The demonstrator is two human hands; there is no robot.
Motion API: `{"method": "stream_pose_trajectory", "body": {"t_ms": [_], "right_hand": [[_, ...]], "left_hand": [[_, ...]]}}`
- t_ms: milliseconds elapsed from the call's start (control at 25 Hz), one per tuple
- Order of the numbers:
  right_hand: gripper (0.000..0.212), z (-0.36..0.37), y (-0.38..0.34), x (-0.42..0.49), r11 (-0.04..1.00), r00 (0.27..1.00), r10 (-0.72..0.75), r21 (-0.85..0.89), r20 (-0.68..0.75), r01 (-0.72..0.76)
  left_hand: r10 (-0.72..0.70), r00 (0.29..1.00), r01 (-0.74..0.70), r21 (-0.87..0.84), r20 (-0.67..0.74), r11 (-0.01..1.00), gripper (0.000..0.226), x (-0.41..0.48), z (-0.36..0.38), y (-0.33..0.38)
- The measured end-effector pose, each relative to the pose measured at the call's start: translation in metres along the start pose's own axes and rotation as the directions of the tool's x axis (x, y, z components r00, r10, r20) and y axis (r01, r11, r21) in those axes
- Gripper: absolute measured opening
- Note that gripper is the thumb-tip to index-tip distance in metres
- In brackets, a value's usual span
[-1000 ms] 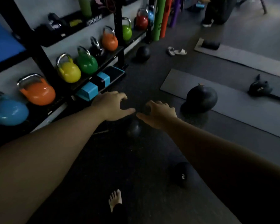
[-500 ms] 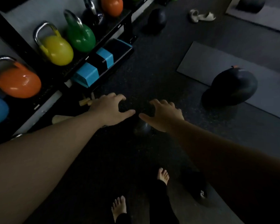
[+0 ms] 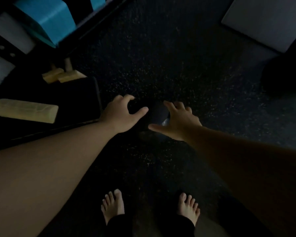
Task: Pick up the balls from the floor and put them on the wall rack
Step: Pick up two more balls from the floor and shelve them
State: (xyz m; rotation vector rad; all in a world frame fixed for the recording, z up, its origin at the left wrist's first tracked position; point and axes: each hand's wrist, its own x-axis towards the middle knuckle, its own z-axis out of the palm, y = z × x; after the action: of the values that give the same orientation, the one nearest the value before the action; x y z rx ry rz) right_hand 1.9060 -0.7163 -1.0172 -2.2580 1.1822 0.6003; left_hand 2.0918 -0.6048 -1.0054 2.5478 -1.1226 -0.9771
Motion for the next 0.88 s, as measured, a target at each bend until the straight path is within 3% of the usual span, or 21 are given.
{"method": "stream_pose_trajectory", "body": {"t_ms": [280,480,600,720,880], "right_hand": [[0.143,0.074,0.011,0.094,0.988,1.0,0.02,0.154,-0.014,-0.018],[0.149,0.087,0.017,0.116,0.915,0.995,0.06,0.394,0.08,-0.087],[0.143,0.097,0.013,0.111,0.875,0.998,0.066,0.479,0.023,-0.069],[0.134,0.1,0.01,0.1,0.832,0.993,0.097,0.553,-0.063,-0.047],[0.131,0.074,-0.003,0.072,0.784,0.987,0.098,0.62,-0.13,0.003]], "left_hand": [[-0.256,0.964,0.267,-0.351,0.079,0.897,0.106,0.081,0.097,-0.056],[-0.389,0.85,0.526,-0.602,0.356,0.601,0.149,0.093,0.115,-0.054],[-0.415,0.824,0.558,-0.684,0.386,0.47,0.152,0.091,0.123,-0.055],[-0.449,0.827,0.539,-0.705,0.339,0.46,0.139,0.085,0.121,-0.051],[-0.453,0.853,0.478,-0.736,0.259,0.48,0.138,0.058,0.089,-0.036]]}}
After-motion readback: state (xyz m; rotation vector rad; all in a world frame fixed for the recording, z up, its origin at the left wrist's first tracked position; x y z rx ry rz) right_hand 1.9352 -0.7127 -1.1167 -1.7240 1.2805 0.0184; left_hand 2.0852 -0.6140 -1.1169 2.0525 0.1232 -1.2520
